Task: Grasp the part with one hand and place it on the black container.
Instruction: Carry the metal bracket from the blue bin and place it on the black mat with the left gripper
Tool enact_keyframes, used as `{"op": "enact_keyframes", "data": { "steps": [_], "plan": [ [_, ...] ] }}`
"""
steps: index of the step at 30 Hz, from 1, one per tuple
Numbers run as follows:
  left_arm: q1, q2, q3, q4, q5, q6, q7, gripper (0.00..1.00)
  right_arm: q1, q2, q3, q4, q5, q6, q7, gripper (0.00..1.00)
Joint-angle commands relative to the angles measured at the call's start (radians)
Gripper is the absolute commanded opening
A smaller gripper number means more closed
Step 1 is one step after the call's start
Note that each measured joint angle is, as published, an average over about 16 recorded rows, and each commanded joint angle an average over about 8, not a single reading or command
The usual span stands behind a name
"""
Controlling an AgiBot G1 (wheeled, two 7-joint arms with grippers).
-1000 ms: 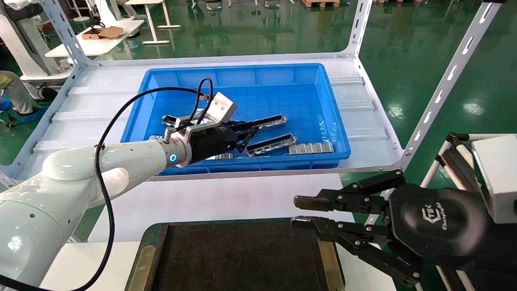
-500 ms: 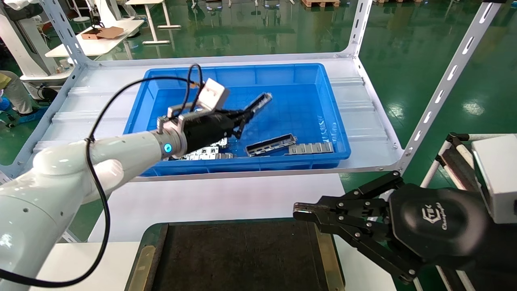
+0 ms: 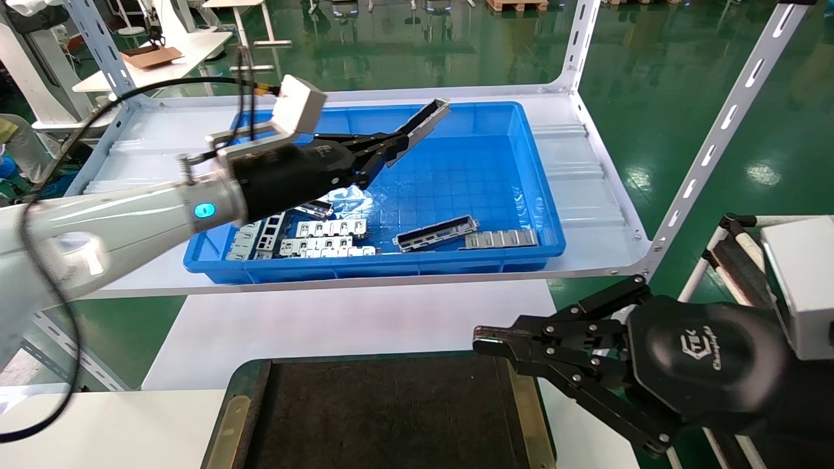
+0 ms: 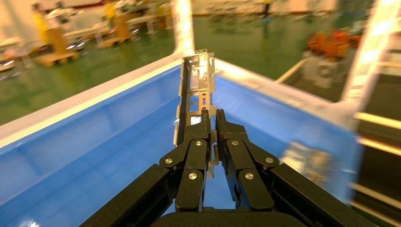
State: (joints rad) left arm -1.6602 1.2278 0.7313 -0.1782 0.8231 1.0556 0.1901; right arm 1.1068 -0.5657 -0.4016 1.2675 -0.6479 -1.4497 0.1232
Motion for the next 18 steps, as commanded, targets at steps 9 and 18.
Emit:
{"op": "enact_keyframes", "data": {
  "steps": [9,18],
  "plan": [
    [0.019,-0.1,-0.003,-0.028,-0.023,0.317,0.001,0.0,0.0,0.0,0.0,0.0,0.0,0.0,0.0,0.0],
    [0.105,-0.188,-0.002,-0.157,-0.045,0.481,-0.044,0.0,0.0,0.0,0.0,0.0,0.0,0.0,0.0,0.0]
  ]
}}
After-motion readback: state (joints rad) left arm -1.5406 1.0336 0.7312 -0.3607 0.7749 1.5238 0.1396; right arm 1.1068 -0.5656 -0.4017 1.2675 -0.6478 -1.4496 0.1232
